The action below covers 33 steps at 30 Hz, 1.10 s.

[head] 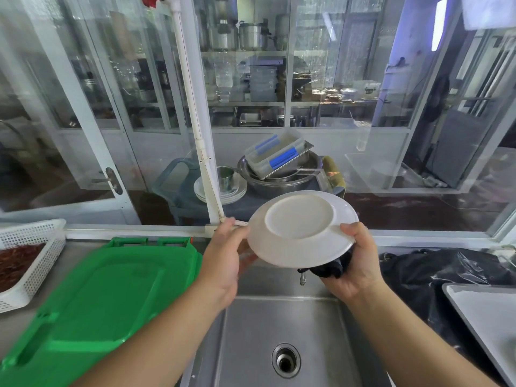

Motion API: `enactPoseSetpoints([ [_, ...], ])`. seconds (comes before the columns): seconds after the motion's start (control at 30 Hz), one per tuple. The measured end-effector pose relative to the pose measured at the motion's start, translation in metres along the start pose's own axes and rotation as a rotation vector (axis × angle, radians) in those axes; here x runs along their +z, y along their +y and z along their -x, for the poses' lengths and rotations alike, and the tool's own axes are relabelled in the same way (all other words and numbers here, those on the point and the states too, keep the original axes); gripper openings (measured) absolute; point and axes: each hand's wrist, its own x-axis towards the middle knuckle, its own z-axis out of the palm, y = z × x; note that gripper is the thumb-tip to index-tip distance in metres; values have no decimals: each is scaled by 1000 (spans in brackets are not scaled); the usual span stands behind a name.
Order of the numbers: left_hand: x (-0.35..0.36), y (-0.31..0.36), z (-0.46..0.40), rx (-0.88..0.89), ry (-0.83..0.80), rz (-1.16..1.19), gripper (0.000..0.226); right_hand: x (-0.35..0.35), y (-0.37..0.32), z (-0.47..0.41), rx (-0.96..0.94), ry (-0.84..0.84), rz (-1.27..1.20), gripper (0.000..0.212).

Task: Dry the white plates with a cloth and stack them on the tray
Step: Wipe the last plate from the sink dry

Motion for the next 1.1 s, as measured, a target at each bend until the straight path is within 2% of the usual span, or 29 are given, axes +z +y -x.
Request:
enactPoseSetpoints([
  [0.07,3,1,3,-196,-41,250,17,0,2,-1,24,-2,-1,43],
  [0.13,7,2,8,-309,-114,391,24,-1,5,-1,38,-9,0,43],
  [0.2,13,1,13,-340,-138,463,39,-2,7,-1,40,-20,4,41],
  [0.3,19,-2,19,-352,-104,502,53,-4,8,1,35,-29,20,42],
  [0.4,20,-4,21,-351,-114,509,58,-5,9,2,59,-9,52,49],
  [0.53,17,0,22,-316,-115,510,61,-14,11,1,91,103,85,60],
  [0.6,14,4,20,-261,-106,487,58,-20,13,-2,153,229,70,67],
  [0.63,12,6,19,-229,-103,465,54,-22,12,-4,173,294,53,62],
  [0.7,8,11,17,-178,-100,398,40,-23,9,-10,173,391,88,36],
  [0.73,5,14,16,-159,-94,355,34,-23,6,-13,157,444,145,26],
  [0.8,1,18,16,-130,-78,264,27,-24,-1,-20,100,547,285,23],
  [0.9,-1,22,18,-89,-97,138,24,-17,-19,-27,-55,585,503,19],
  [1.03,5,19,26,-55,-210,-41,25,8,-36,-28,-296,429,866,12],
  [1.1,8,14,29,-35,-267,-128,26,22,-38,-29,-444,309,1137,18],
])
